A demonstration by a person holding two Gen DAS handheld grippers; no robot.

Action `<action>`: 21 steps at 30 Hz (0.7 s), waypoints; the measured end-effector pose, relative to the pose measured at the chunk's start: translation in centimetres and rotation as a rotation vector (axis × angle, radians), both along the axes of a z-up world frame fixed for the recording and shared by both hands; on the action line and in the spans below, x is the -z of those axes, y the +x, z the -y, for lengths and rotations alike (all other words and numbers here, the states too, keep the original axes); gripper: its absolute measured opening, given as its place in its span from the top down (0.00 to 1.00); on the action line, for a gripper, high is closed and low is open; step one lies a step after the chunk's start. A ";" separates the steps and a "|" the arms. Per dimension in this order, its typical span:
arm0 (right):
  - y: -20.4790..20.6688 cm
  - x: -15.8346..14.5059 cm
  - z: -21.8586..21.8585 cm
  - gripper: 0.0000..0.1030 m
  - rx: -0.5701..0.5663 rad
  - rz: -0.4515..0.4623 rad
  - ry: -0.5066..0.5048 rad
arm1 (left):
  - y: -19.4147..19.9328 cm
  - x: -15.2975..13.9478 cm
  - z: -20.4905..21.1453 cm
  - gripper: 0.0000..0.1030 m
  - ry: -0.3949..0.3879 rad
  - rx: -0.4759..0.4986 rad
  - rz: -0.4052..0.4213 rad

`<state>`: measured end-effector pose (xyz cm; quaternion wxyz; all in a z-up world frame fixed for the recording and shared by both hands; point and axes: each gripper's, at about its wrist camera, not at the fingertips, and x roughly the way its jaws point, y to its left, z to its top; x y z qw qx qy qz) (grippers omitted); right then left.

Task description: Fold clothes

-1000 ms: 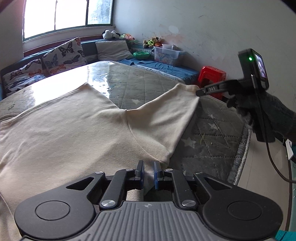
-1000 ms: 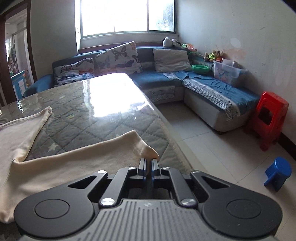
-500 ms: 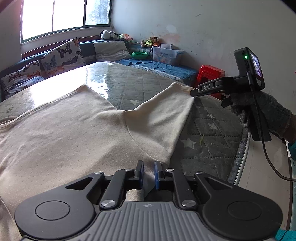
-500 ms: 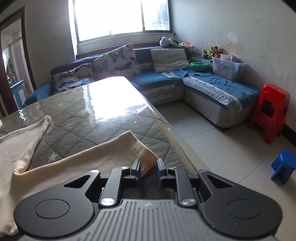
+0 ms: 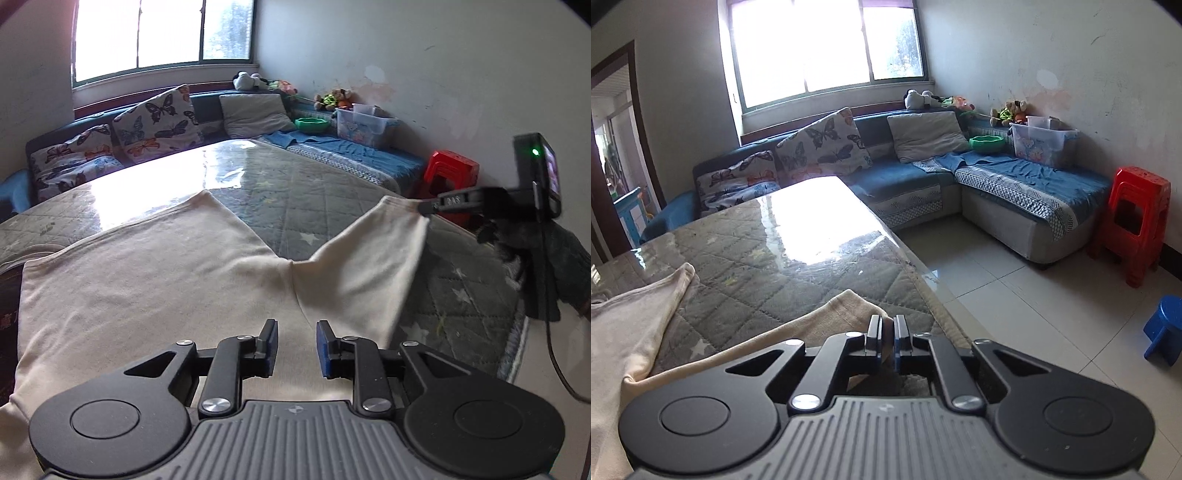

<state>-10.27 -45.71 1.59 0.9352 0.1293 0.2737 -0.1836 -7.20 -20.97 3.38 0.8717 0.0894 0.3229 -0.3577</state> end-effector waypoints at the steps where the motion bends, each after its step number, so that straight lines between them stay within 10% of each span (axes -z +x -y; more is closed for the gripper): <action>1: -0.1 0.1 0.0 0.95 0.001 -0.002 0.000 | 0.3 0.1 0.4 0.76 -0.005 -0.008 -0.004; 21: -2.8 -7.4 -3.0 0.96 -0.110 0.209 -0.008 | 3.7 1.0 2.6 0.73 -0.152 -0.075 -0.129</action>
